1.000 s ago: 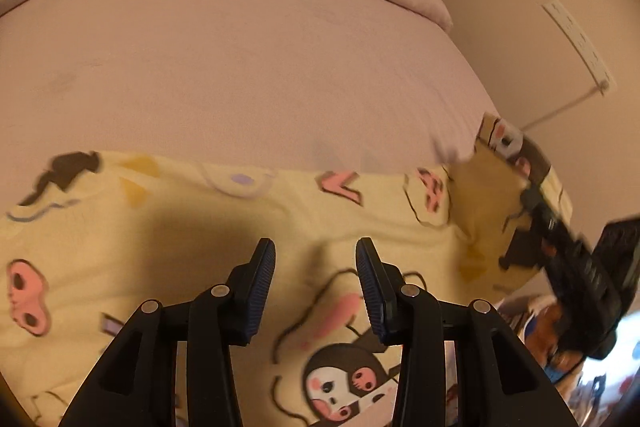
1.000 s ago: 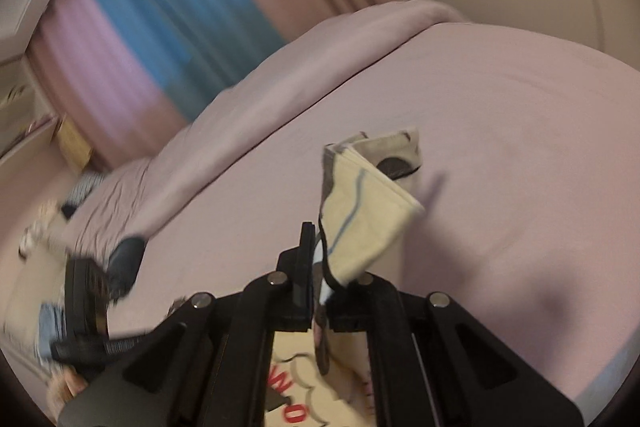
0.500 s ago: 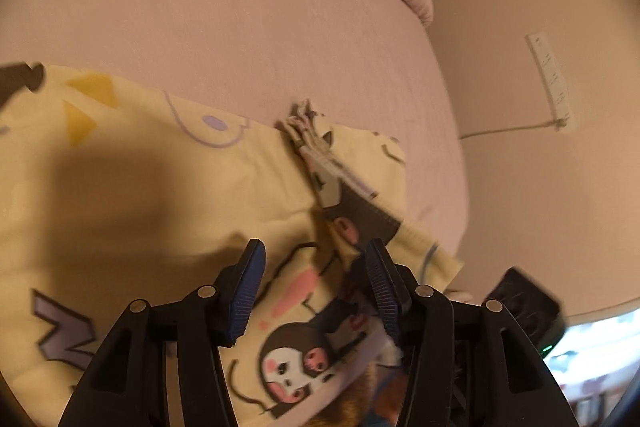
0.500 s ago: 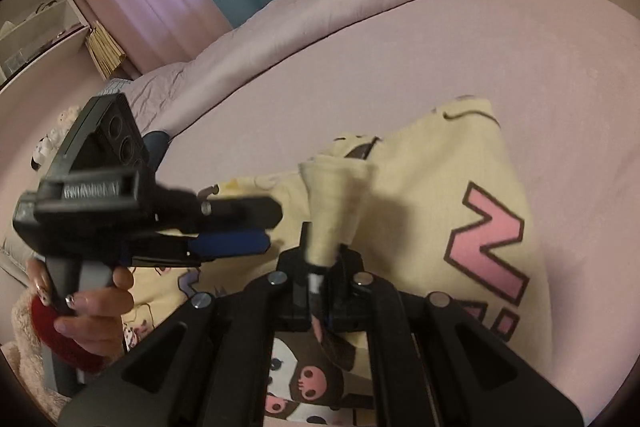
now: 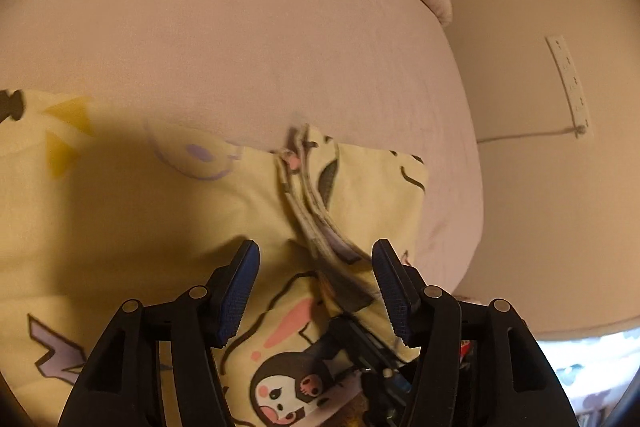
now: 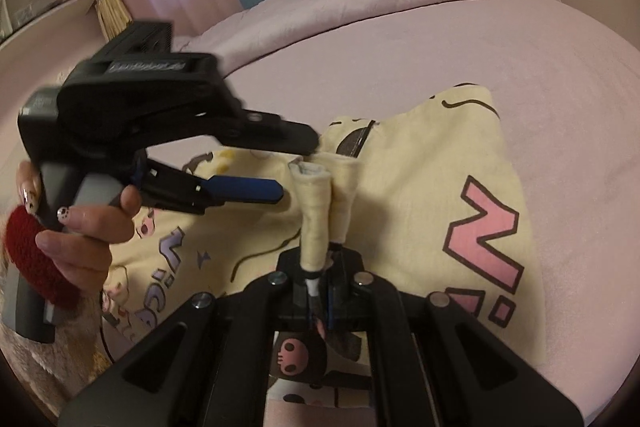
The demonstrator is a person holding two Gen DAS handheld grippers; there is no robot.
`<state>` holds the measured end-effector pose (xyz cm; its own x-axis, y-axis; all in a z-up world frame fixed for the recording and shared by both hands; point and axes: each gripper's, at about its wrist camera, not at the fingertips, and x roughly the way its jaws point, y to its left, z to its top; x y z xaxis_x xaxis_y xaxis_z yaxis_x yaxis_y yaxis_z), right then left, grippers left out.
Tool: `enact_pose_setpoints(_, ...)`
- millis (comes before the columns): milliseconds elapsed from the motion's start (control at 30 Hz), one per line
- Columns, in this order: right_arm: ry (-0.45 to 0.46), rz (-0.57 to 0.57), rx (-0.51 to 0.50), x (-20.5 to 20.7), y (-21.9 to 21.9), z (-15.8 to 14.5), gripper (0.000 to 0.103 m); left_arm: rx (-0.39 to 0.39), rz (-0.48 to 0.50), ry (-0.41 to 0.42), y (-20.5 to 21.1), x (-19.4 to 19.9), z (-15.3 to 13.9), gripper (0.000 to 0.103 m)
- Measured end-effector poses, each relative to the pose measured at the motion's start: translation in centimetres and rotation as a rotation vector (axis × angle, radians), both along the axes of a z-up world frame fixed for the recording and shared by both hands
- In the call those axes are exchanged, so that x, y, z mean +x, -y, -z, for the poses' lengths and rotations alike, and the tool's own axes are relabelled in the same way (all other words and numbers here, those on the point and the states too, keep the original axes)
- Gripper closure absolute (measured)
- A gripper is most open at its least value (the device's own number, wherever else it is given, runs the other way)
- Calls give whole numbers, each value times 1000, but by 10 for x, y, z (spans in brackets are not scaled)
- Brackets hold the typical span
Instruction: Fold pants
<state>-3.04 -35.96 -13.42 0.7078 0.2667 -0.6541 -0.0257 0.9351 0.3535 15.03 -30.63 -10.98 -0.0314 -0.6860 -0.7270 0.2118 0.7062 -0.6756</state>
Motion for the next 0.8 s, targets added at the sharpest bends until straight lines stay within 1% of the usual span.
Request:
enact_pose_setpoints(67,-3,-11,-27,2,0,2,98,-4,-7,-8,4,1,0,46)
enact_pose_setpoints(133,-8,-16,-40,3,-1,3,98,27,-6,-7,7,2,2,65)
enact_pose_setpoints(167,-11,-15,-43,2,0,3,98,69,-1,-21,10,3,5,68)
enact_pose_setpoints(200,-11,-18,-50,3,0,3,98,84,-1,-30,11,4,7,73)
enact_pose_setpoints(233,-11,-20,-60,3,0,3,98,81,-5,-24,11,4,6,84)
enact_pose_setpoints(267,-12,-21,-66,3,-1,3,98,84,-5,-12,11,3,5,92)
enact_pose_setpoints(300,-12,-22,-73,4,-1,3,98,94,-11,-3,11,3,4,97)
enact_pose_setpoints(333,-12,-22,-78,3,-1,3,98,95,-27,-6,9,3,3,97)
enact_pose_setpoints(400,-12,-21,-89,4,-3,1,98,64,-51,-5,7,2,-2,97)
enact_pose_setpoints(500,14,-28,-118,2,-9,-11,98,42,-53,40,-2,-2,-23,97)
enact_pose_setpoints(600,54,-50,-153,-1,-21,-31,98,38,-52,96,-18,-7,-45,97)
enact_pose_setpoints(700,84,-86,-157,-4,-38,-47,98,56,-47,161,-40,-13,-66,97)
enact_pose_setpoints(733,95,-104,-154,-5,-46,-51,98,80,-43,197,-52,-16,-73,97)
enact_pose_setpoints(800,102,-146,-150,-5,-64,-55,98,139,-49,247,-65,-20,-77,97)
